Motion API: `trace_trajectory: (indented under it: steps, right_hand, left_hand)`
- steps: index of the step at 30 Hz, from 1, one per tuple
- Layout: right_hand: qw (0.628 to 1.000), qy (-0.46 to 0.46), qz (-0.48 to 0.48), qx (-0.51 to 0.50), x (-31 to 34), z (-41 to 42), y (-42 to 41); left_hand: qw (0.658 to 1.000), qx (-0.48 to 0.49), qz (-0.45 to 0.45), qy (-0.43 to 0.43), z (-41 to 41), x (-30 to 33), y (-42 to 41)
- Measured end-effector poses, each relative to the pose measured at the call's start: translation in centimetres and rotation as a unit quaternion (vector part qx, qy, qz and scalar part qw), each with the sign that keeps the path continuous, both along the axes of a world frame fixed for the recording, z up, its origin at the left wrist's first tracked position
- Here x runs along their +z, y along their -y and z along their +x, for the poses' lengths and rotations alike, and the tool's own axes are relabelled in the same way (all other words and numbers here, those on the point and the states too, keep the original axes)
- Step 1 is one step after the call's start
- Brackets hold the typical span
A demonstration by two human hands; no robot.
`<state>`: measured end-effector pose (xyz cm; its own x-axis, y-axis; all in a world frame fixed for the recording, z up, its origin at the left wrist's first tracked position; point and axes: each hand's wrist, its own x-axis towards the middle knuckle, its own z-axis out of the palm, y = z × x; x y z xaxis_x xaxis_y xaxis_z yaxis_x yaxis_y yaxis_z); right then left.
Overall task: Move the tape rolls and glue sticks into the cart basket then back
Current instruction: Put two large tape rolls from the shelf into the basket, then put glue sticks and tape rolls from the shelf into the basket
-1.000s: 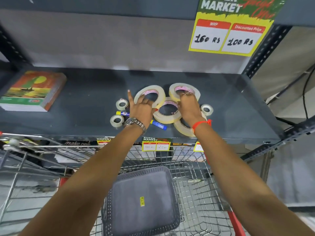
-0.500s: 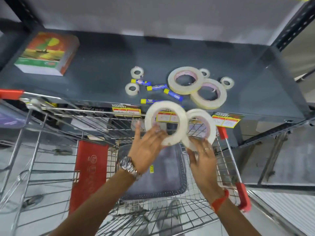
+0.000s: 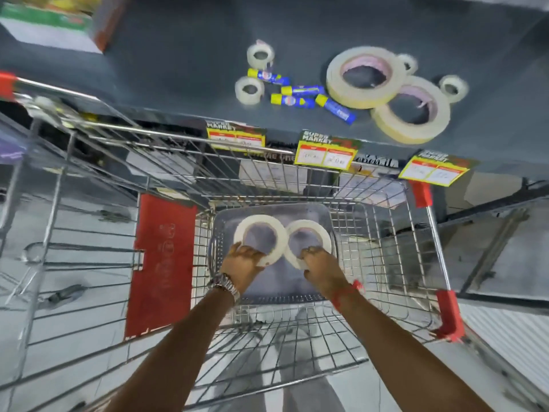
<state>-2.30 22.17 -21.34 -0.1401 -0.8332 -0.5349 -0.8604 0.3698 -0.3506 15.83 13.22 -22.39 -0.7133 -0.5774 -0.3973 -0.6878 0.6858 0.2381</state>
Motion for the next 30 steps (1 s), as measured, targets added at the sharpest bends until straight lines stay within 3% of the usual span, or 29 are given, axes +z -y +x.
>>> trace_trajectory:
  steps: [5, 9, 16, 20, 22, 23, 24, 26, 28, 30]
  right_hand:
    - [0.995, -0.065, 0.058, 0.052, -5.0, 0.5, 1.0]
    - [0.991, -0.093, 0.079, 0.048, -8.0, 0.8, 0.2]
    - [0.992, -0.047, 0.117, 0.009, -9.4, 0.6, -0.5]
    - [0.998, -0.015, 0.005, -0.063, -6.3, -0.1, 1.0]
    - [0.983, -0.014, -0.124, -0.137, -3.1, -0.6, 2.4]
    - [0.961, -0.024, -0.214, -0.172, -1.2, -1.0, 3.3]
    - [0.928, -0.037, -0.309, -0.206, 1.0, -1.4, 4.1]
    - [0.842, -0.054, -0.469, -0.259, 6.6, -2.6, 5.8]
    - [0.788, -0.069, -0.544, -0.28, 11.3, -4.1, 7.7]
    - [0.799, -0.094, -0.533, -0.262, 14.2, -5.8, 10.0]
  left_hand:
    - [0.999, 0.018, 0.024, 0.022, -0.5, -5.0, -0.5]
    - [0.998, 0.013, -0.03, 0.057, -0.2, -9.3, -0.8]
    - [0.985, 0.014, 0.066, 0.16, 0.8, -12.4, -0.7]
    - [0.98, -0.017, 0.083, 0.18, 0.0, -9.5, 0.4]
    - [0.992, -0.017, 0.052, 0.116, -1.2, -6.7, 1.2]
    - [0.999, -0.015, 0.012, 0.036, -1.8, -5.1, 1.6]
    - [0.996, -0.021, -0.053, -0.064, -2.6, -3.2, 2.1]
    - [0.958, -0.015, -0.19, -0.214, -4.6, 1.6, 3.6]
    - [0.915, 0.029, -0.247, -0.317, -7.0, 6.7, 5.7]
    - [0.892, 0.06, -0.287, -0.344, -9.6, 11.5, 8.1]
